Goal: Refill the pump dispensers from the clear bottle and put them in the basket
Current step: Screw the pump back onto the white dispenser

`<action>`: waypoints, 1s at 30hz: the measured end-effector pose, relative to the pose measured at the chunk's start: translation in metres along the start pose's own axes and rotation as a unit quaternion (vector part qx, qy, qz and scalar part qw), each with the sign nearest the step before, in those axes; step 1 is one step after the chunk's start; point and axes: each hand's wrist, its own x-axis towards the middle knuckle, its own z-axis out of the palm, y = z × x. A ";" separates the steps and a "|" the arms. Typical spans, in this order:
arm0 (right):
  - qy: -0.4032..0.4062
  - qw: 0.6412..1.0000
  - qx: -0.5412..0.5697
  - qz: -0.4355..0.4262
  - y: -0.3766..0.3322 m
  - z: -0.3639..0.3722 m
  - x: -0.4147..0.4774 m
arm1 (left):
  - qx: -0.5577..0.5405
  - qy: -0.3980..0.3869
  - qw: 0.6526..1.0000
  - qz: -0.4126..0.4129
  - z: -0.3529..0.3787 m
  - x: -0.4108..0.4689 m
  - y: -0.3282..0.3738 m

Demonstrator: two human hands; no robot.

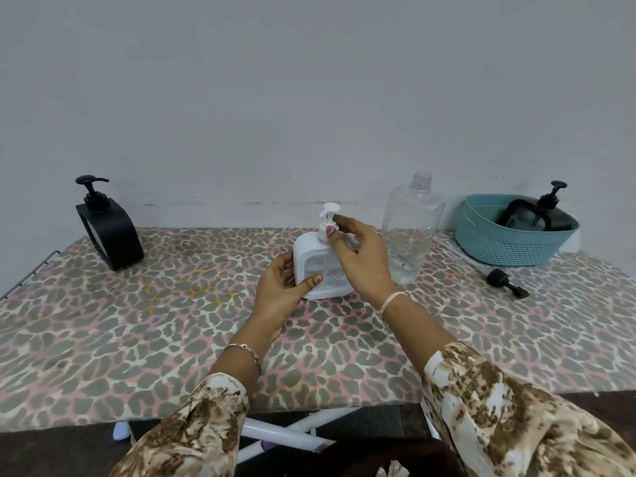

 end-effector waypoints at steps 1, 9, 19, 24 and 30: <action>0.024 1.000 -0.015 -0.005 -0.001 0.000 0.001 | 0.000 0.002 1.000 0.000 0.000 0.000 0.000; -0.026 1.000 -0.010 0.005 -0.011 0.009 0.000 | -0.002 -0.001 1.000 0.003 0.001 -0.001 0.001; 0.093 0.996 -0.008 0.007 -0.016 0.004 -0.011 | 0.001 0.003 1.000 0.000 0.002 -0.002 0.005; 0.017 0.999 -0.033 -0.012 -0.010 0.005 -0.009 | -0.002 0.003 1.000 -0.001 0.002 -0.002 0.004; -0.018 0.996 -0.091 0.007 -0.006 0.009 -0.008 | -0.005 -0.001 1.000 -0.001 0.001 0.000 0.002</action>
